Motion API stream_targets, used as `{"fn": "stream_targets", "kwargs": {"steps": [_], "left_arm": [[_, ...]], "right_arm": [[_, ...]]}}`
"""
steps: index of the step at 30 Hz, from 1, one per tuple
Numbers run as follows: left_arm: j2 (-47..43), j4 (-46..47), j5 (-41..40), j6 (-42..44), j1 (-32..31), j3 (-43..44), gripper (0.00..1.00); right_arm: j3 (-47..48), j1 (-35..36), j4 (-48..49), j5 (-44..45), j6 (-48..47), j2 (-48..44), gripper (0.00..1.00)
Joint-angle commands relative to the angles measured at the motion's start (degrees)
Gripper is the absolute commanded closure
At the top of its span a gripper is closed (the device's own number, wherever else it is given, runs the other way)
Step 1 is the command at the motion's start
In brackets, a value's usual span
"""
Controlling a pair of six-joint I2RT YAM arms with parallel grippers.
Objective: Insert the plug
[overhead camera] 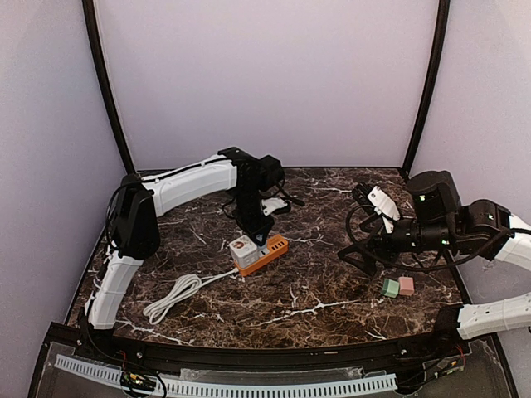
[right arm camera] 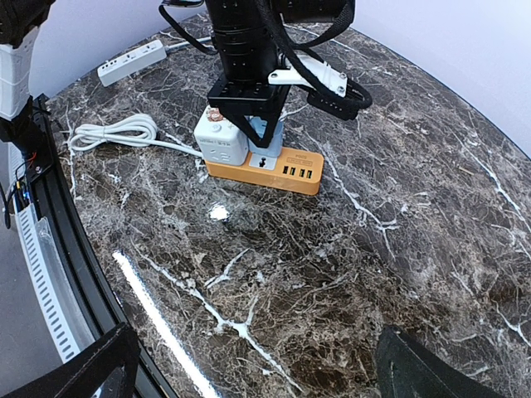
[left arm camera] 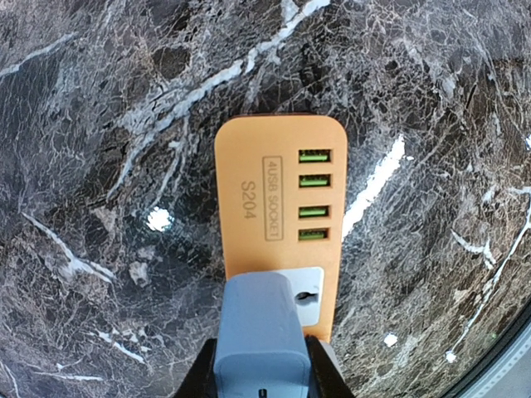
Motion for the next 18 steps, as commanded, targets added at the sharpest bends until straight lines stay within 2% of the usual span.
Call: {"fn": "stream_targets", "kwargs": {"steps": [1, 18], "left_arm": [[-0.1, -1.2, -0.4, 0.8, -0.3, -0.3, 0.99], [0.1, -1.2, -1.2, 1.1, -0.3, -3.4, 0.99]], "right_arm": [[0.9, 0.4, 0.4, 0.0, -0.2, 0.1, 0.01], [1.2, 0.4, 0.5, -0.7, -0.4, 0.6, 0.01]]}}
